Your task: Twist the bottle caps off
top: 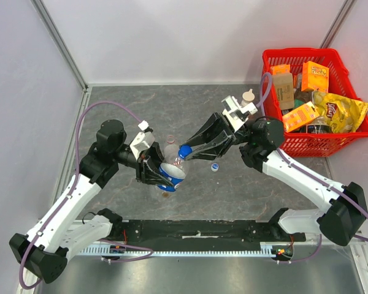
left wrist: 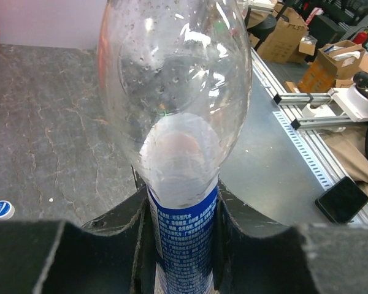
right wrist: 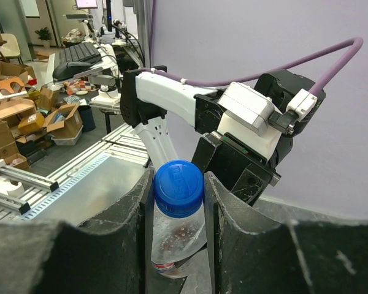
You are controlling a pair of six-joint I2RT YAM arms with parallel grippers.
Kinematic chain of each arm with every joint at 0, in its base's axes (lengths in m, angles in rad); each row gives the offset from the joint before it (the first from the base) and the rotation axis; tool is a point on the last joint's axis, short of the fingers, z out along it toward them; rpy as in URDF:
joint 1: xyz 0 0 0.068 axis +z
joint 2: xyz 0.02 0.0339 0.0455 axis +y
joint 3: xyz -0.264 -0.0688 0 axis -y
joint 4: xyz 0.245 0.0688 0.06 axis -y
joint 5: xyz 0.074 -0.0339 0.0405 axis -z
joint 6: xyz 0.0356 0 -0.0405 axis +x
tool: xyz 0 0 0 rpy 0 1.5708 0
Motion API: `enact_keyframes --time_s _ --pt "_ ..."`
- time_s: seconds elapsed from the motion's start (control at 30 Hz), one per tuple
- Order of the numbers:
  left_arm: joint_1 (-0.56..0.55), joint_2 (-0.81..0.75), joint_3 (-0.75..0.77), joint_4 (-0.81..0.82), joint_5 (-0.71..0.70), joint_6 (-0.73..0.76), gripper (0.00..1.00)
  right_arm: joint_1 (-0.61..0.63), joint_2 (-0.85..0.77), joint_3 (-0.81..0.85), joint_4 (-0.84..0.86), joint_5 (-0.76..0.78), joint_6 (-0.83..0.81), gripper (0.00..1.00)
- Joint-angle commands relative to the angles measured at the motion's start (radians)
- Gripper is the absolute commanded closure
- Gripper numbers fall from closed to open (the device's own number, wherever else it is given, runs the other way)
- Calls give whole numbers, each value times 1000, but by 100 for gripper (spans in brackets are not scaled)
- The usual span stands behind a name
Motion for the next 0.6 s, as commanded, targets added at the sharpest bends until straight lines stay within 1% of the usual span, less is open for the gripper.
enact_keyframes --time_s 0.0,0.03,0.07,0.1,0.13,0.2,0.3,0.33,0.37,0.4,0.43,0.5,0.57 --pt "-1 -12 16 101 65 -37 79 12 -18 -14 27 -80 19 100" --pt "2 -13 15 102 60 -38 79 12 -16 -14 19 -74 19 100" --pt "2 -15 13 102 54 -40 79 12 -16 -9 10 -68 15 98" --pt "2 -15 10 102 48 -40 79 12 -16 -9 2 -62 12 94" --pt "2 -16 10 98 43 -40 79 12 -19 -8 -5 -54 7 89" --pt "1 -19 7 83 31 -28 79 12 -22 -5 -40 -42 -13 76" --pt "2 -25 9 42 5 -9 79 11 -34 9 -123 -16 -62 53" --pt "2 -27 13 22 -7 24 78 12 -41 15 -145 -8 -76 46" --pt "2 -28 16 -7 -21 38 78 12 -48 20 -159 -4 -90 38" --pt "1 -28 19 -29 -30 55 78 12 -54 24 -180 2 -103 25" --pt "1 -33 19 -46 -41 69 78 11 -65 26 -198 10 -128 17" --pt "1 -36 19 -75 -62 96 78 12 -79 23 -225 31 -148 6" --pt "2 -38 21 -102 -81 116 77 11 -100 17 -243 57 -171 2"
